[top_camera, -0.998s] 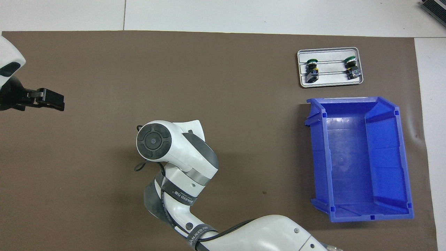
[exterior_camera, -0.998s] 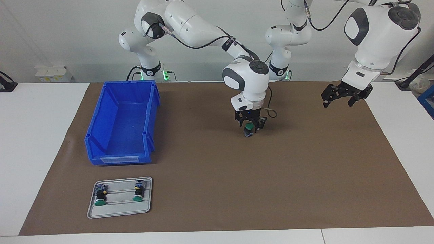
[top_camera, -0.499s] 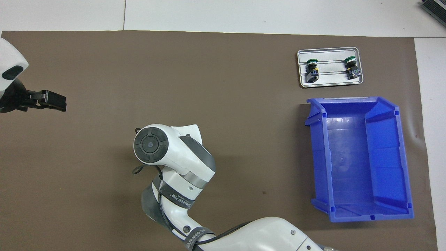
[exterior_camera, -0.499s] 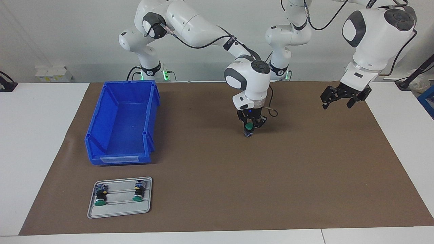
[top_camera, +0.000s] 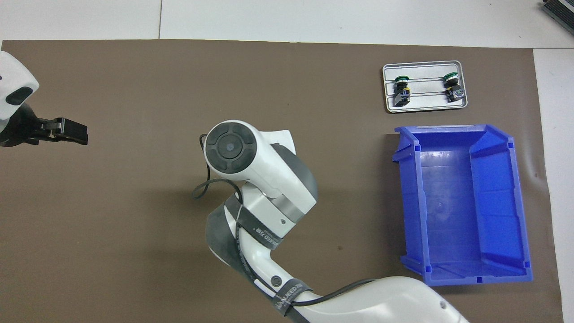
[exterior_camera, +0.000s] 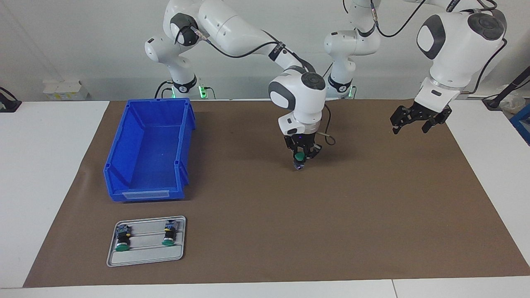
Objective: Place and press button with both arms
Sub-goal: 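Lift the button with the right gripper and carry it to the bin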
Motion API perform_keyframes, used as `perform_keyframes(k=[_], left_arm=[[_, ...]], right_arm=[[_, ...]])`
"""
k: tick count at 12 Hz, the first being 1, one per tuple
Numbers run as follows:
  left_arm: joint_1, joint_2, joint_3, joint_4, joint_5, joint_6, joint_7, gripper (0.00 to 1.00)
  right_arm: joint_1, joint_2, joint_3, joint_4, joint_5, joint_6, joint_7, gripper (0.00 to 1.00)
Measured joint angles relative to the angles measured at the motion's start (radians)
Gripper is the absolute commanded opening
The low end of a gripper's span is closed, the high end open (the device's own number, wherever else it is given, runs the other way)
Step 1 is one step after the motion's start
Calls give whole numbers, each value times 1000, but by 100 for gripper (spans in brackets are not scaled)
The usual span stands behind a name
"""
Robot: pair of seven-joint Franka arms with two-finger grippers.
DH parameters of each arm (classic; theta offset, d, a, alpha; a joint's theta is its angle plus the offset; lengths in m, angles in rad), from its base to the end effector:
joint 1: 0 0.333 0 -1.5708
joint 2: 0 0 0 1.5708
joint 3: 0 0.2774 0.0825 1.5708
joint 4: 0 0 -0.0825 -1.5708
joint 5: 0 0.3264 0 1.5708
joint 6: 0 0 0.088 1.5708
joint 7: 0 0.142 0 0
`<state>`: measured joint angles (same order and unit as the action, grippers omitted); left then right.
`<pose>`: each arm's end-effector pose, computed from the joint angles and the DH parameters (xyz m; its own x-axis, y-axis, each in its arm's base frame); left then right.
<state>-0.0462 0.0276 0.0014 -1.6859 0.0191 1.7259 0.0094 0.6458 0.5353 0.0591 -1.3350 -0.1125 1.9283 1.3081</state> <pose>0.5143 -0.0206 0.5024 0.9983 -0.0571 0.0122 -0.0569 -0.9982 -0.0191 0.5028 0.4040 0.3761 0.8344 -0.5439 0.0896 -0.5430 -0.8390 -0.0357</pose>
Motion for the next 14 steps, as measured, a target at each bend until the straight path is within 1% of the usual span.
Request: perform_keyframes(k=[2,4,5,7,9,14], left_arm=[[0,-1,0,-4,-1,1,-1,100],[0,-6,1,-17,-1,1,-1,100],[0,-11,2,-25,-1,1,-1,100],[0,-19,3,-33,-1,1,-2,100],[1,-22,6,-34,-1,1,-2,100],[1,-23,11,-35,-1,1,-2,100]], right_arm=[[-94,-92,-1,-33,24,-70,-160,0],[-208,-159,-2,-51,50,-146,-365,0],[-265,-180,-3,-59,54,-176,-469,0],[-362,-191,-3,-66,64,-206,-658,0],[-435,-191,-3,-75,68,-208,-835,0],[-555,-194,-3,-107,68,-208,-1137,0]])
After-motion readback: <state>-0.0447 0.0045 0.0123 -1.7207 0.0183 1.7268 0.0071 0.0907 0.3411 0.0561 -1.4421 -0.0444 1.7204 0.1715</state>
